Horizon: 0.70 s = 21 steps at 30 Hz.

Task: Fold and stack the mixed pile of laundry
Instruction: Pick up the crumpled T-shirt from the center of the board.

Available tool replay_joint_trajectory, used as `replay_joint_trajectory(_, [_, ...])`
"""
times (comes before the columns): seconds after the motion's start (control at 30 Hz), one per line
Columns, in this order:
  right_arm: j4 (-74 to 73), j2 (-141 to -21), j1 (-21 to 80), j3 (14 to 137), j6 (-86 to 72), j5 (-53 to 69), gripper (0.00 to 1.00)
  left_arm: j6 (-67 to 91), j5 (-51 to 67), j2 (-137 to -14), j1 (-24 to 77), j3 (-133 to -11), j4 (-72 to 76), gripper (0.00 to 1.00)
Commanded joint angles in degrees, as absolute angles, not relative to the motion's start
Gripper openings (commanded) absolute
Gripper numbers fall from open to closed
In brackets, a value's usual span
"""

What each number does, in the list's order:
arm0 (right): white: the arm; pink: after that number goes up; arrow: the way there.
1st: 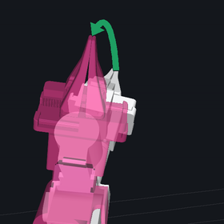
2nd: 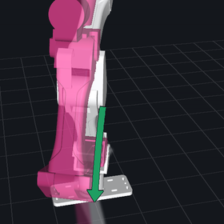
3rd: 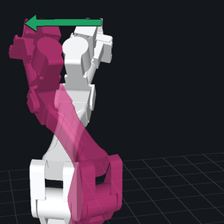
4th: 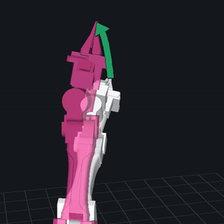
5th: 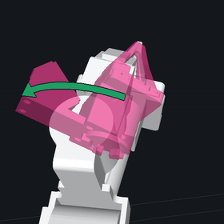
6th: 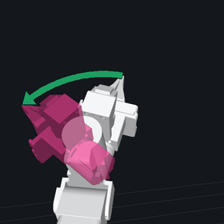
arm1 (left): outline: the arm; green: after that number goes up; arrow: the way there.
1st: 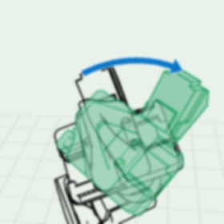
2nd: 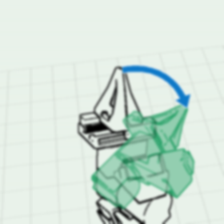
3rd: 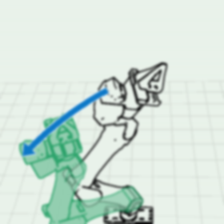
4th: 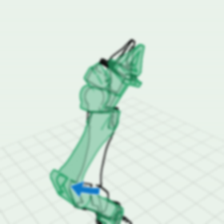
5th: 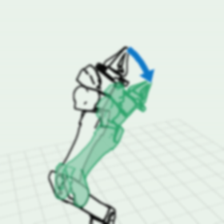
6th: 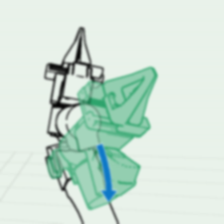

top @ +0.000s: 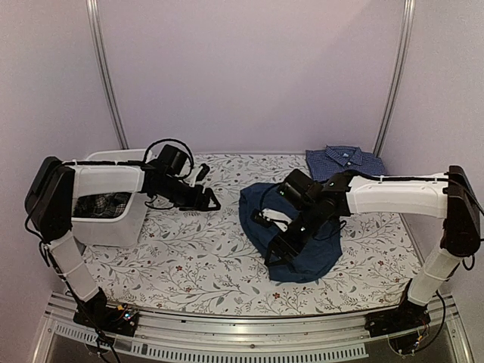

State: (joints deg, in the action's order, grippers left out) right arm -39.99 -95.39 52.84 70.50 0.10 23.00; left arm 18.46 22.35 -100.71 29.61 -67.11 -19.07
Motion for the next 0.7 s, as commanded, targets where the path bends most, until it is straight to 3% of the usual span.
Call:
replay_joint_trajectory(0.0, [-41.09, -100.02, 53.99, 69.38, -3.82, 19.25, 0.66, 20.77, 24.02, -98.32, 29.91, -65.03, -16.54, 0.77])
replay_joint_trajectory(0.37, [-45.14, -111.22, 55.79, 70.08, -7.48, 10.00, 0.61, 19.97, 23.45, -96.31, 30.06, -62.82, -16.98, 0.77])
replay_joint_trajectory(0.53, [-49.33, -113.36, 56.07, 73.07, -8.64, 4.04, 0.40, 20.21, 23.62, -96.25, 30.08, -62.01, -15.70, 0.77])
replay_joint_trajectory(0.67, [-52.86, -111.96, 56.07, 79.14, -7.35, 2.57, 0.02, 20.23, 23.43, -96.30, 30.06, -61.33, -14.12, 0.77])
